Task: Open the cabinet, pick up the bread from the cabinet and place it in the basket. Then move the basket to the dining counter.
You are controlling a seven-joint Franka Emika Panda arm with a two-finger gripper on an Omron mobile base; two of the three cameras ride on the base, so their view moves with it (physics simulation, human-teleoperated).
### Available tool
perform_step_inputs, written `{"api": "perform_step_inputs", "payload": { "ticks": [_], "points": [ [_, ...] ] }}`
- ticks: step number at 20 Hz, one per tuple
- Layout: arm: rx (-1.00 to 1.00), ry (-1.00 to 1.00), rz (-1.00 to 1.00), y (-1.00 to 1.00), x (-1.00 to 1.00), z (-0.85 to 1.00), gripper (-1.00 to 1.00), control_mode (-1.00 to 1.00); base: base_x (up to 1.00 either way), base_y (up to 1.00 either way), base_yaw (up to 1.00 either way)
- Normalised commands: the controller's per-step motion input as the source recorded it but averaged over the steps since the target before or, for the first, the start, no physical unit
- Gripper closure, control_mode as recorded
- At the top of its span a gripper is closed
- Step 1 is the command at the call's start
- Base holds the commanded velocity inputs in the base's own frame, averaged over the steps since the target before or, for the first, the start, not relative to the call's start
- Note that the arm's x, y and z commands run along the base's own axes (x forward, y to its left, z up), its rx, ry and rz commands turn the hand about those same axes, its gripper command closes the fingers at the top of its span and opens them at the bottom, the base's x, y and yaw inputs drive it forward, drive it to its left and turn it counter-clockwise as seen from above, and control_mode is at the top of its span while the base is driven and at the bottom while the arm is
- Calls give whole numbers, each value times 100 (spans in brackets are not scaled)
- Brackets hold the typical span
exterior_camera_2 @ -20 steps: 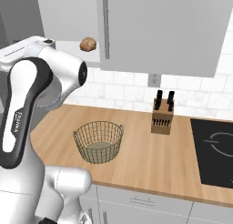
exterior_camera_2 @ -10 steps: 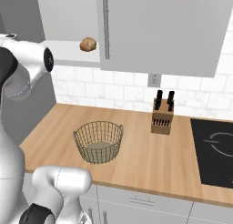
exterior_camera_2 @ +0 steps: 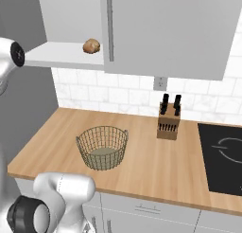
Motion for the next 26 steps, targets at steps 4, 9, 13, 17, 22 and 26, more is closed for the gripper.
{"api": "perform_step_inputs", "payload": {
  "ticks": [4, 9, 13, 17, 22, 26],
  "points": [
    [0, 0, 0, 13, 0, 0, -100, -100, 0, 0, 0],
    [0, -4, -2, -13, -2, 0, -100, -100, 0, 0, 0],
    [-1, 1, -33, -91, 0, 0, -100, -100, 0, 0, 0],
    [0, 11, -55, -100, 0, -1, -100, -100, 0, 0, 0],
    [-4, 19, -68, -96, 0, -2, -100, -100, 0, 0, 0],
    [-10, 25, -66, -79, 2, 0, -100, -100, 0, 0, 0]
  ]
}}
